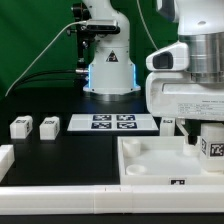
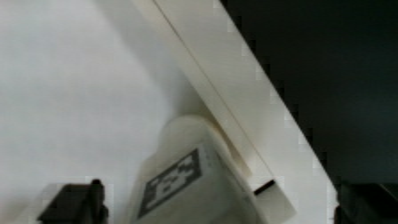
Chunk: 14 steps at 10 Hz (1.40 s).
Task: Assemble one leg
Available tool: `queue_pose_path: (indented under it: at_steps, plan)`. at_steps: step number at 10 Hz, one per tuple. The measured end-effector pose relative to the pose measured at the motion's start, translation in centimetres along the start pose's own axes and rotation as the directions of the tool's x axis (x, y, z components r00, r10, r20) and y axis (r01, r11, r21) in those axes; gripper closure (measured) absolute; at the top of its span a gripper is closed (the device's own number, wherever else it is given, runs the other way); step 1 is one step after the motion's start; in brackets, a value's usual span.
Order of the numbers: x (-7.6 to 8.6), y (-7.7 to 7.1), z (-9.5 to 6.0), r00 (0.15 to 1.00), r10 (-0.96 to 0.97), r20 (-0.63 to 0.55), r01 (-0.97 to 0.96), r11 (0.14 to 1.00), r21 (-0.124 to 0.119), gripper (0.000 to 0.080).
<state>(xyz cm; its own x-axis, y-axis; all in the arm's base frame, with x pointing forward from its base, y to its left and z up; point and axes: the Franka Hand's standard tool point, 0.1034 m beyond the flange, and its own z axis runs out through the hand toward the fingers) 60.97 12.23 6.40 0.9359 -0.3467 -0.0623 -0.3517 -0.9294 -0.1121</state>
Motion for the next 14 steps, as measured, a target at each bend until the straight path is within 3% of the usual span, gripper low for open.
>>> queue_pose_path:
  at_steps: [4, 6, 8, 9, 10, 13, 14]
  plan:
    - [0.33, 0.56, -0.06, 0.915, -0.404, -0.001, 0.404, 0.915, -0.015, 0.0150]
    - [0.40, 0.66, -0.08, 0.904, -0.427, -0.001, 0.427, 0.904, -0.012, 0.0150]
    - [0.48, 0.80, -0.10, 0.905, -0.426, -0.002, 0.426, 0.905, -0.012, 0.0414]
    - [0.48, 0.80, -0.10, 0.905, -0.426, -0.002, 0.426, 0.905, -0.012, 0.0414]
    - [0.48, 0.80, -0.10, 0.905, -0.426, -0.002, 0.426, 0.905, -0.012, 0.0509]
    - [0.47, 0.79, -0.10, 0.925, -0.381, -0.002, 0.381, 0.925, -0.012, 0.0509]
    - [0.47, 0.78, -0.09, 0.959, -0.283, -0.003, 0.283, 0.959, -0.010, 0.0509]
